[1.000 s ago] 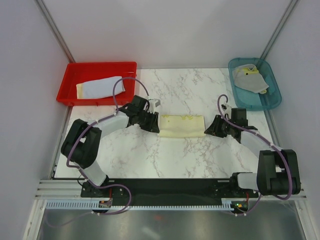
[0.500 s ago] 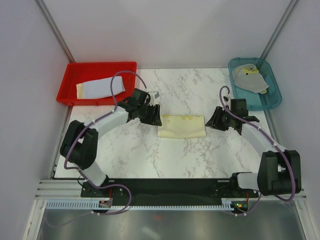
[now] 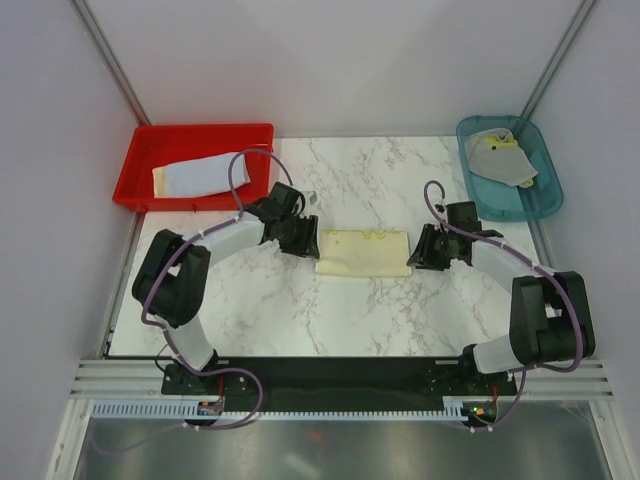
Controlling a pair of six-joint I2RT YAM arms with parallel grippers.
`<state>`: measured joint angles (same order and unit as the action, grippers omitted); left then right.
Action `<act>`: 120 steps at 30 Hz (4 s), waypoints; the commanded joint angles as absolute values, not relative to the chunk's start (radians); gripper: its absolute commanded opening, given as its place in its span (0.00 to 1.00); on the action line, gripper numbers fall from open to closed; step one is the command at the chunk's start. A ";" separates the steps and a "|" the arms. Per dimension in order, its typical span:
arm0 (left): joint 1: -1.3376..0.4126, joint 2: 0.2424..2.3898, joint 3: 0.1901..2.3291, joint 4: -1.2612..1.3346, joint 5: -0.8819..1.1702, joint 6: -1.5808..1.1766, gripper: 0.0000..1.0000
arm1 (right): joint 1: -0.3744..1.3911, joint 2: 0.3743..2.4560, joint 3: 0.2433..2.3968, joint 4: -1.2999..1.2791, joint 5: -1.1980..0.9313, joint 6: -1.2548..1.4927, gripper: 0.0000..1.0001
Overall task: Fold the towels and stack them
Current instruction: Fold the towel, then neatly place the folded towel into the bin
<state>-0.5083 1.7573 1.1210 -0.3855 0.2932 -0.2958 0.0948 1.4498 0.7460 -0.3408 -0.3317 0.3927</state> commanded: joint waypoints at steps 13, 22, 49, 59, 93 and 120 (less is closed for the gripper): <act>-0.529 1.664 1.108 -0.224 0.524 -0.459 0.43 | 0.137 1.417 0.905 -0.405 -0.399 0.461 0.24; -0.531 1.741 0.920 -0.067 0.506 -0.485 0.38 | 0.133 1.555 0.680 -0.146 -0.446 0.448 0.16; -0.416 2.039 1.380 -0.259 0.434 -0.336 0.42 | 0.069 1.891 1.088 -0.193 -0.397 0.368 0.19; -0.397 1.971 1.448 -0.325 0.500 -0.275 0.52 | 0.068 1.819 1.144 -0.241 -0.383 0.359 0.25; -0.494 1.973 1.109 -0.222 0.301 -0.543 0.58 | 0.086 1.428 1.069 -0.339 -0.416 0.377 0.76; -0.509 1.979 1.351 -0.433 0.173 -0.515 0.59 | 0.087 1.388 1.043 -0.324 -0.460 0.371 0.76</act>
<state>-0.5083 1.9636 1.3121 -0.4152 0.2119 -0.5106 0.0834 1.4254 1.0325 -0.3485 -0.4435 0.3775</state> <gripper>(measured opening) 0.589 0.757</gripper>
